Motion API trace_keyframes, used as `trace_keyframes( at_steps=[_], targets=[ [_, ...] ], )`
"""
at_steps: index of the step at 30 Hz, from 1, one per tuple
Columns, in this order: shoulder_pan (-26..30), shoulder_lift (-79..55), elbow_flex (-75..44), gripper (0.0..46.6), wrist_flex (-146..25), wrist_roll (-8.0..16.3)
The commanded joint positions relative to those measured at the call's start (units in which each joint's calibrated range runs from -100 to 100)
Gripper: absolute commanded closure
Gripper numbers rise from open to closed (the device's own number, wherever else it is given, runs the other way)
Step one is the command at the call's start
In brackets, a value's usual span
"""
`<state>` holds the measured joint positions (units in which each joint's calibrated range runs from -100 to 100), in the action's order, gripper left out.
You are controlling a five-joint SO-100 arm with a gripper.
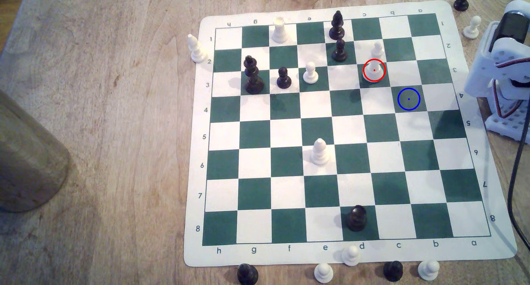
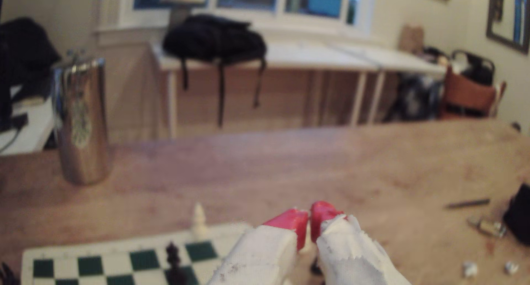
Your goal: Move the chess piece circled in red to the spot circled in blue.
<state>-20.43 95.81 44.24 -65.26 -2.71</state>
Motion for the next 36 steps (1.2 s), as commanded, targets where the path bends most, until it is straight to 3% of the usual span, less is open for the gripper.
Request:
trace_keyframes(
  at_steps=[1, 4, 11, 21, 23, 30, 36],
  targets=[
    [2.56, -1.84, -3.98, 46.4, -14.27, 2.25],
    [2.40, -4.81, -3.71, 46.4, -21.56, 3.08],
    [7.09, -10.92, -1.36, 45.1, -24.50, 9.47],
    [9.44, -28.58, -3.89, 40.5, -20.82, 14.16],
    [10.61, -29.68, -2.17, 42.3, -19.51, 14.60],
    [12.41, -38.68, 0.46, 37.0, -14.35, 14.95],
    [8.81, -43.26, 0.64, 33.5, -11.65, 14.46]
  ],
)
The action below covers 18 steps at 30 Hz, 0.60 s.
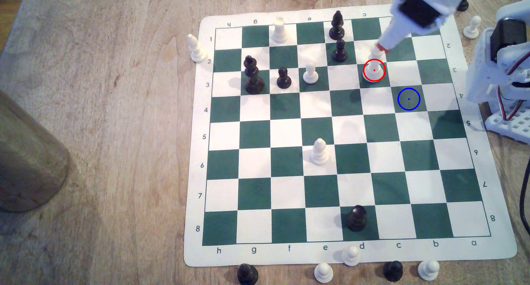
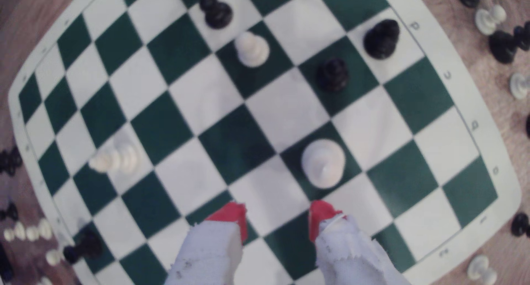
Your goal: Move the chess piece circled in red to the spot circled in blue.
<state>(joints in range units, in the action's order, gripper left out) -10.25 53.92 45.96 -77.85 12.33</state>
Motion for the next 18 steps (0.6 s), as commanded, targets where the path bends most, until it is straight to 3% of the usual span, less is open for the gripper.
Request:
trace_keyframes(
  at_steps=[1, 18],
  targets=[
    [-1.76, -1.96, -0.99, 33.5, 0.94, -0.73],
    [-5.35, -10.88, 4.63, 33.2, 7.82, -2.93]
  ],
)
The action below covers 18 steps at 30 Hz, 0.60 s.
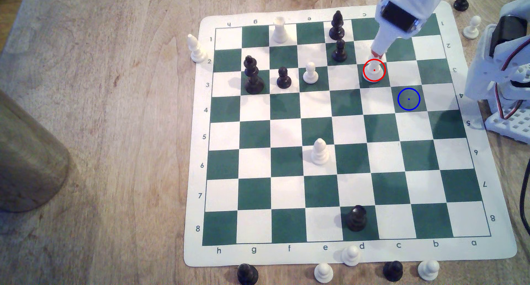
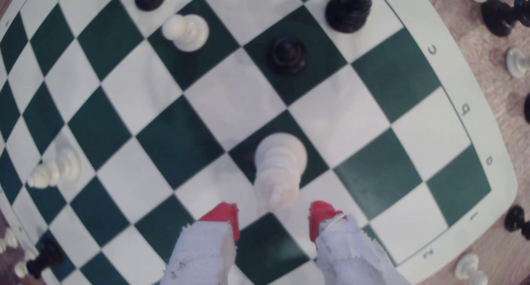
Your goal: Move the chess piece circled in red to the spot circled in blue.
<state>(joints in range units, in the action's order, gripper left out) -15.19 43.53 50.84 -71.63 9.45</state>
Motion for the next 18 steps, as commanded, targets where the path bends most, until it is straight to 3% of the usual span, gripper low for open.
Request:
trace_keyframes(
  at_steps=[1, 18],
  targets=[
    [-0.41, -0.74, 0.21, 33.1, 2.10, -0.05],
    [-0.02, -4.90, 3.74, 33.9, 9.06, 0.34]
  ],
)
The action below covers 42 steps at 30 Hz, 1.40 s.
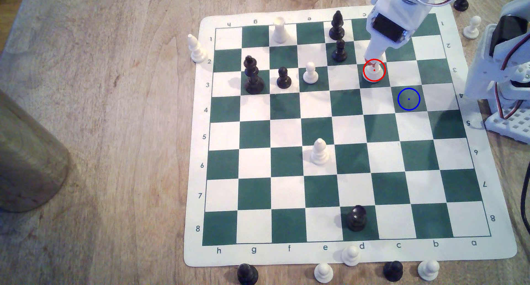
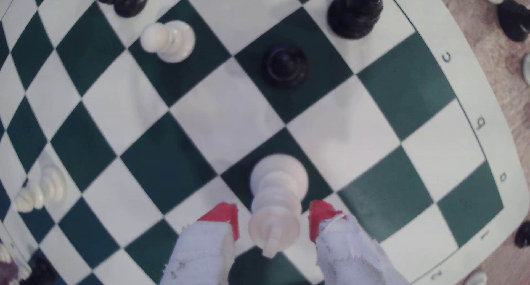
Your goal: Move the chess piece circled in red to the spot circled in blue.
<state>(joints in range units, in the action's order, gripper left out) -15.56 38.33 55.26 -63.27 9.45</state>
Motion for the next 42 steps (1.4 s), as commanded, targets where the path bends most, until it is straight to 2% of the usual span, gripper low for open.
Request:
trace_keyframes(
  at_steps=[1, 15, 29, 38, 42],
  targets=[
    [0.50, 0.29, -0.69, 34.1, 0.70, 0.34],
    [0.58, -1.07, 0.58, 36.4, 2.58, 0.39],
    [0.97, -0.13, -0.23, 44.4, 1.76, 0.20],
    [1.21, 7.34, -2.86, 46.4, -0.70, 0.73],
    [3.87, 10.31, -4.58, 46.4, -5.53, 0.98]
  ],
)
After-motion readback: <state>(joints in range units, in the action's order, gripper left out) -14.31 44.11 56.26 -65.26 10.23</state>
